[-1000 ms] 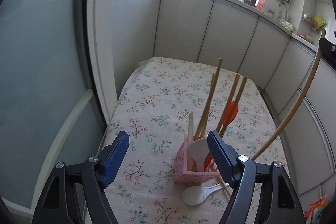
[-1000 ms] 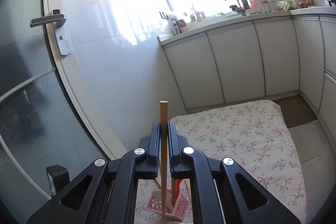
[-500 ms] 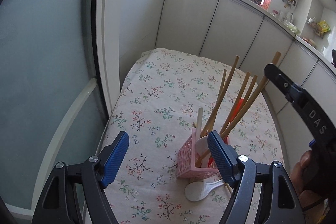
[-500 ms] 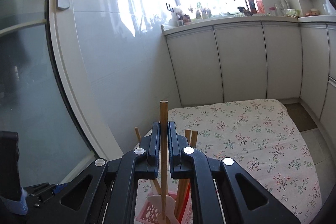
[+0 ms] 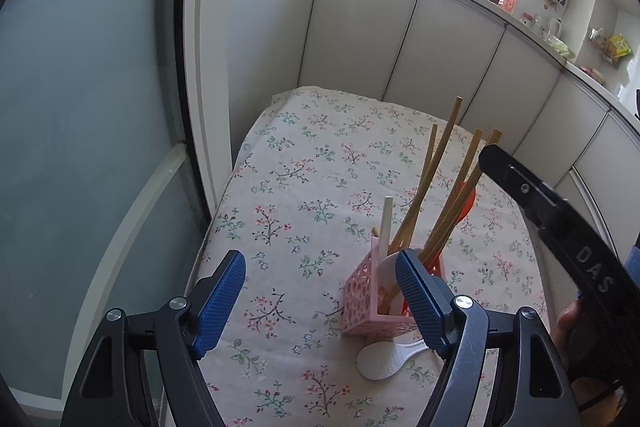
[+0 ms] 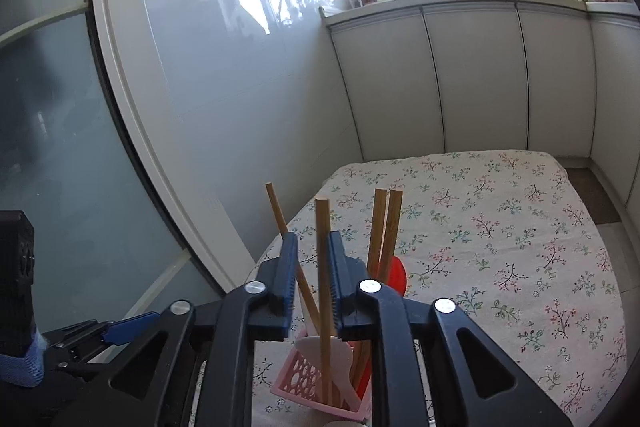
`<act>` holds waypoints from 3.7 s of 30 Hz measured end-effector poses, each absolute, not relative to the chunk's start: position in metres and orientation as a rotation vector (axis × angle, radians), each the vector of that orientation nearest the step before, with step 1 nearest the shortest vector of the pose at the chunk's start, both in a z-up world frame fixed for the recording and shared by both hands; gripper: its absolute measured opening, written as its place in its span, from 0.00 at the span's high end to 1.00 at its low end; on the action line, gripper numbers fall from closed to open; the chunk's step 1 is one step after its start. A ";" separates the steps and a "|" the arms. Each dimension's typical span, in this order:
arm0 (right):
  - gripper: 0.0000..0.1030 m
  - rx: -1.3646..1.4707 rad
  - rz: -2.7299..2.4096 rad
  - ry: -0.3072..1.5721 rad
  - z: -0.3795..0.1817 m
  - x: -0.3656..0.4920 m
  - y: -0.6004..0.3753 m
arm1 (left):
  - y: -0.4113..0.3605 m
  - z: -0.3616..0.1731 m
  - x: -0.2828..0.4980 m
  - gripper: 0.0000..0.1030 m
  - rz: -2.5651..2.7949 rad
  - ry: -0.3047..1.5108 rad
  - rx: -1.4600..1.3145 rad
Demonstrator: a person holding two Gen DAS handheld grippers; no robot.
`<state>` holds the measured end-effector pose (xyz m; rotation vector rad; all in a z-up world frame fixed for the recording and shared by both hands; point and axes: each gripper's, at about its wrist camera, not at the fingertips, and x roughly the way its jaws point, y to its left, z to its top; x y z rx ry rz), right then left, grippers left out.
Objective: Organize utensils
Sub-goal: 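Grasp the last wooden chopstick on the table with the left tool, then carry the chopstick to the basket with the left tool while the right tool approaches the white spatula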
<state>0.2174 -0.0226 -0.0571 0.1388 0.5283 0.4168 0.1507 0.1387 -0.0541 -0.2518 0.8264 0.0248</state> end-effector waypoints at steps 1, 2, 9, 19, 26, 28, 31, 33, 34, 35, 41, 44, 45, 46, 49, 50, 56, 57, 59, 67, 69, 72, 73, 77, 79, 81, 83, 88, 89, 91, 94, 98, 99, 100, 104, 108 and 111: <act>0.62 0.147 0.421 0.526 -0.053 0.215 -0.027 | 0.138 -0.054 0.151 0.23 0.024 0.827 -0.249; 0.61 0.152 0.422 0.528 -0.048 0.212 -0.031 | 0.137 -0.053 0.150 0.23 0.023 0.827 -0.246; 0.53 0.195 0.394 0.586 -0.024 0.194 -0.076 | 0.126 -0.048 0.144 0.23 -0.009 0.826 -0.203; 0.46 0.283 0.275 0.787 -0.032 0.180 -0.163 | 0.099 -0.045 0.133 0.23 -0.089 0.839 -0.112; 0.45 0.333 0.167 0.987 -0.066 0.179 -0.212 | 0.060 -0.043 0.122 0.23 -0.214 0.868 -0.017; 0.45 0.349 0.151 1.034 -0.077 0.179 -0.222 | 0.043 -0.044 0.118 0.23 -0.257 0.884 0.030; 0.45 0.385 0.143 1.081 -0.087 0.179 -0.234 | 0.014 -0.053 0.113 0.23 -0.341 0.939 0.082; 0.45 0.397 0.136 1.095 -0.090 0.180 -0.240 | -0.004 -0.063 0.111 0.24 -0.381 0.987 0.103; 0.45 0.398 0.133 1.097 -0.091 0.179 -0.243 | -0.011 -0.069 0.111 0.26 -0.394 1.006 0.111; 0.45 0.397 0.128 1.098 -0.091 0.178 -0.246 | -0.020 -0.075 0.111 0.27 -0.399 1.028 0.120; 0.45 0.416 0.114 1.125 -0.099 0.179 -0.257 | -0.051 -0.125 0.125 0.54 -0.397 1.182 0.071; 0.45 0.412 0.106 1.137 -0.103 0.179 -0.262 | -0.056 -0.152 0.137 0.65 -0.354 1.254 0.002; 0.45 0.411 0.104 1.140 -0.105 0.179 -0.264 | -0.057 -0.159 0.141 0.71 -0.336 1.270 -0.009; 0.45 0.411 0.103 1.143 -0.106 0.178 -0.265 | -0.058 -0.166 0.144 0.74 -0.318 1.282 -0.019; 0.45 0.409 0.100 1.148 -0.107 0.177 -0.270 | -0.059 -0.178 0.150 0.76 -0.278 1.291 -0.045; 0.45 0.409 0.099 1.148 -0.107 0.176 -0.272 | -0.059 -0.180 0.151 0.76 -0.270 1.292 -0.049; 0.45 0.418 0.099 1.146 -0.106 0.175 -0.276 | -0.062 -0.193 0.156 0.86 -0.240 1.311 -0.063; 0.45 0.417 0.100 1.146 -0.106 0.175 -0.276 | -0.060 -0.193 0.157 0.88 -0.237 1.310 -0.064; 0.45 0.415 0.102 1.146 -0.105 0.175 -0.276 | -0.057 -0.191 0.155 0.92 -0.229 1.303 -0.054; 0.45 0.417 0.106 1.142 -0.103 0.176 -0.272 | -0.050 -0.133 0.127 0.96 -0.272 1.140 0.092; 0.45 0.416 0.108 1.143 -0.104 0.177 -0.270 | -0.046 -0.117 0.123 0.96 -0.283 1.090 0.108; 0.45 0.411 0.113 1.148 -0.105 0.178 -0.265 | -0.041 -0.097 0.121 0.96 -0.290 1.031 0.111; 0.45 0.409 0.115 1.150 -0.105 0.179 -0.263 | -0.037 -0.090 0.120 0.96 -0.293 1.012 0.108; 0.45 0.400 0.117 1.155 -0.107 0.180 -0.258 | -0.028 -0.065 0.116 0.96 -0.289 0.919 0.102; 0.45 0.398 0.118 1.160 -0.108 0.181 -0.255 | -0.022 -0.053 0.113 0.96 -0.291 0.873 0.096; 0.45 0.393 0.120 1.166 -0.110 0.183 -0.253 | -0.017 -0.043 0.110 0.96 -0.293 0.831 0.087; 0.45 0.387 0.123 1.172 -0.112 0.184 -0.249 | -0.014 -0.035 0.107 0.96 -0.299 0.780 0.078; 0.45 0.375 0.127 1.182 -0.115 0.187 -0.241 | -0.005 -0.019 0.099 0.96 -0.310 0.677 0.055; 0.45 0.373 0.128 1.184 -0.115 0.188 -0.239 | -0.004 -0.016 0.098 0.96 -0.314 0.659 0.048; 0.45 0.369 0.131 1.187 -0.116 0.188 -0.236 | -0.001 -0.011 0.095 0.96 -0.316 0.627 0.036; 0.45 0.361 0.135 1.195 -0.120 0.189 -0.231 | 0.003 -0.005 0.089 0.96 -0.309 0.577 0.022; 0.45 0.355 0.140 1.220 -0.130 0.193 -0.218 | 0.013 0.006 0.086 0.96 -0.302 0.558 -0.003; 0.45 0.356 0.141 1.231 -0.134 0.195 -0.214 | 0.016 0.007 0.086 0.96 -0.299 0.561 -0.009; 0.45 0.359 0.142 1.245 -0.139 0.196 -0.209 | 0.019 0.009 0.086 0.96 -0.292 0.565 -0.014; 0.45 0.361 0.146 1.316 -0.163 0.204 -0.185 | 0.036 0.011 0.086 0.96 -0.238 0.584 -0.017; 0.45 0.335 0.152 1.385 -0.188 0.210 -0.153 | 0.052 0.016 0.081 0.96 -0.232 0.599 -0.032; 0.45 0.323 0.144 1.408 -0.202 0.216 -0.130 | 0.063 0.017 0.077 0.96 -0.236 0.612 -0.032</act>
